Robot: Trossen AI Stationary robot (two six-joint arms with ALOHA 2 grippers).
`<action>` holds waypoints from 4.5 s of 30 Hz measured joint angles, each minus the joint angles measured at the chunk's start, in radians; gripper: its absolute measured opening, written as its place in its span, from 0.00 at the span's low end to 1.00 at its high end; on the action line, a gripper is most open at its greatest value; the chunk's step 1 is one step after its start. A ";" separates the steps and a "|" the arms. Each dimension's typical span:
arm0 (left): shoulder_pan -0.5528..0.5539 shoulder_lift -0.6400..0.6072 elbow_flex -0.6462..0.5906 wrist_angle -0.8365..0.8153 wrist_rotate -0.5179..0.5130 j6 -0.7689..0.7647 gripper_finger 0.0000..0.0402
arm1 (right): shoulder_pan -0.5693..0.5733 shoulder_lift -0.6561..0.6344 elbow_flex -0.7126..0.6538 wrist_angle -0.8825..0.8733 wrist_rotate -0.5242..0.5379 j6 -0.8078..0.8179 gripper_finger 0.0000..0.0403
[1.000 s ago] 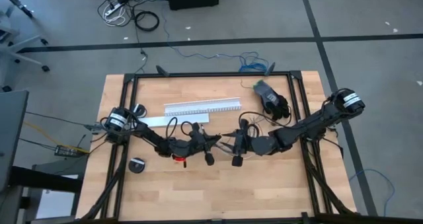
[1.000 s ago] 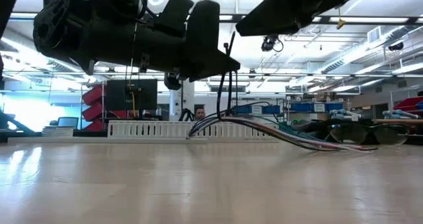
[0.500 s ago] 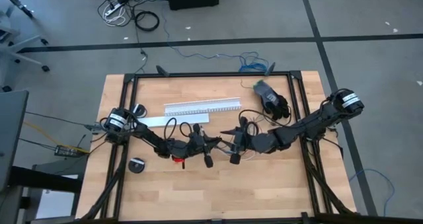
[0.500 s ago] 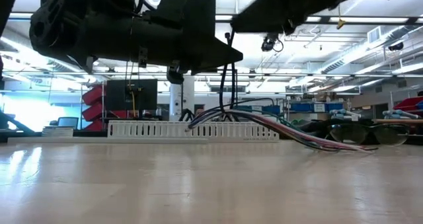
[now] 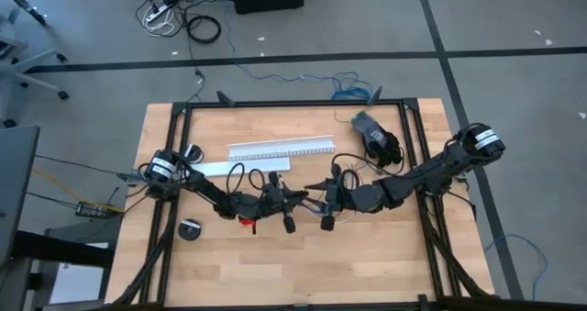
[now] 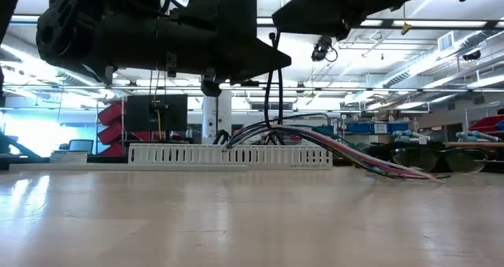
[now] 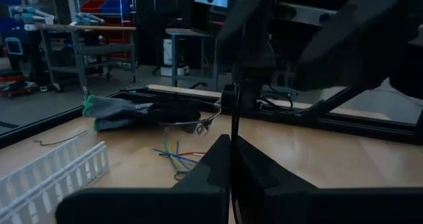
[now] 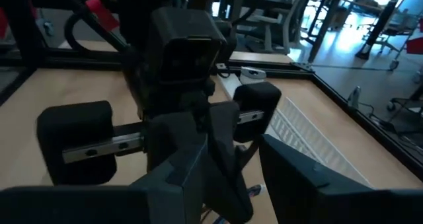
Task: Ziptie cables
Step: Wrap the colored wires together using a zip tie
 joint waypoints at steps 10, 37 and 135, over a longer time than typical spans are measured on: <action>0.015 0.000 0.000 0.001 0.004 -0.001 0.00 | 0.000 0.000 0.000 0.015 -0.040 -0.001 0.27; 0.015 0.000 0.000 0.048 0.064 -0.007 0.00 | -0.032 0.000 -0.013 0.006 -0.107 0.020 0.22; 0.015 -0.001 0.002 0.042 0.098 0.006 0.01 | -0.027 0.025 -0.013 -0.071 -0.057 0.080 0.00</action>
